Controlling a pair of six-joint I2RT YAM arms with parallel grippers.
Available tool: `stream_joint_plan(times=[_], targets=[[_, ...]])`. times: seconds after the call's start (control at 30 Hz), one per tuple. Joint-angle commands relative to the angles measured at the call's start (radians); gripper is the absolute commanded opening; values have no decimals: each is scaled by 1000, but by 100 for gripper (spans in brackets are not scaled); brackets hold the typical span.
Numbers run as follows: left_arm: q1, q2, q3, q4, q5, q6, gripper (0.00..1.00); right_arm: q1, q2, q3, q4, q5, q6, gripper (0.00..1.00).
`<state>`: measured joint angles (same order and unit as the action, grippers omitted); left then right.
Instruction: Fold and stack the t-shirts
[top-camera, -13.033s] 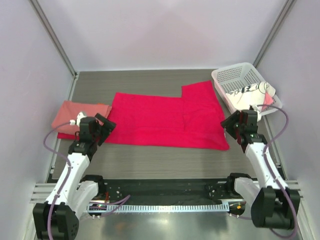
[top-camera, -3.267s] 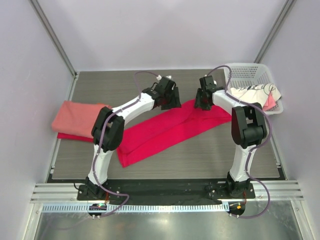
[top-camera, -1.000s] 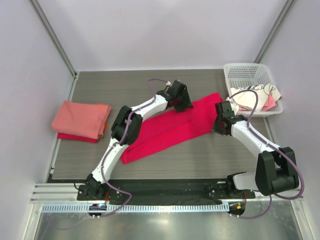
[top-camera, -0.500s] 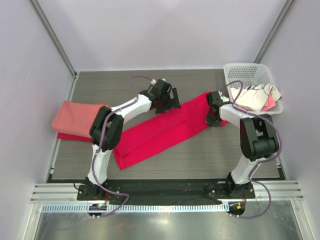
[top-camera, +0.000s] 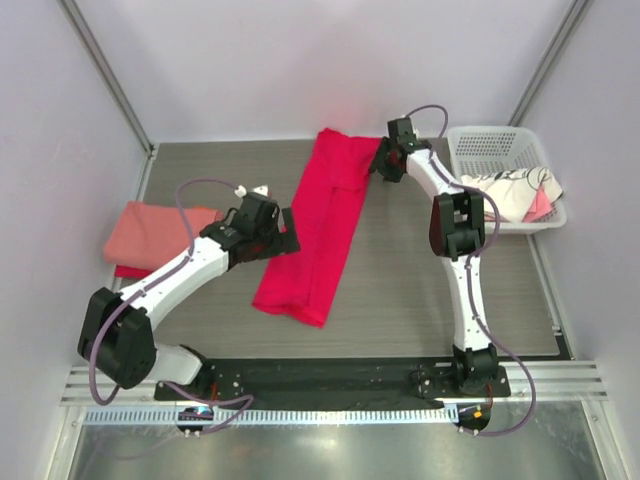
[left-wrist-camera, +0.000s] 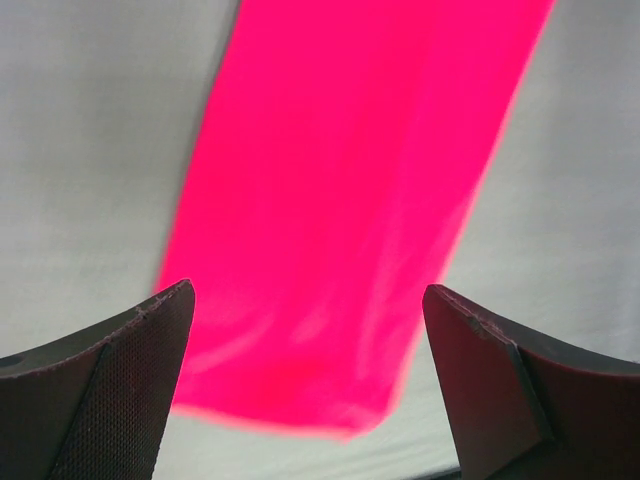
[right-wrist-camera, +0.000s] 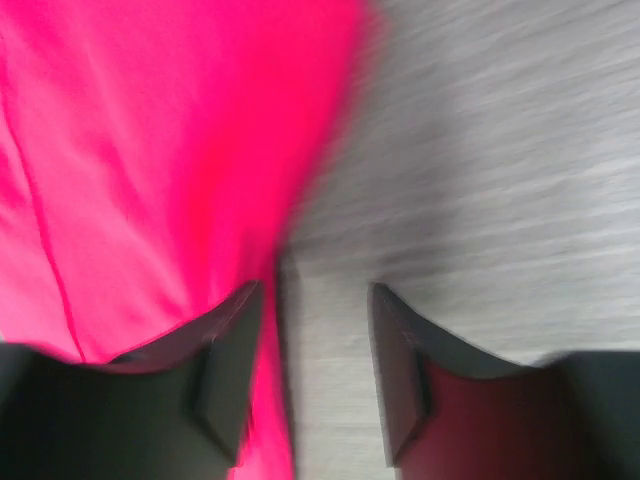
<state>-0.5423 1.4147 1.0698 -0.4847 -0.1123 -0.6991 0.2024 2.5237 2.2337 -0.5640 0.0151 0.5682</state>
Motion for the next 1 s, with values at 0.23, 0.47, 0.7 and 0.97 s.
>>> stream_joint_plan(times=[0.23, 0.47, 0.7, 0.97], targets=[[-74, -258, -261, -98, -39, 18, 96, 45, -492, -584, 143, -185, -45, 58], [-71, -310, -398, -26, -44, -49, 97, 170, -801, -1055, 253, -205, 63, 49], [-68, -384, -475, 38, -35, -97, 96, 416, -1036, -1419, 355, -92, 269, 48], [-65, -461, -530, 38, -66, -100, 96, 653, -1033, -1520, 483, -29, 484, 49]])
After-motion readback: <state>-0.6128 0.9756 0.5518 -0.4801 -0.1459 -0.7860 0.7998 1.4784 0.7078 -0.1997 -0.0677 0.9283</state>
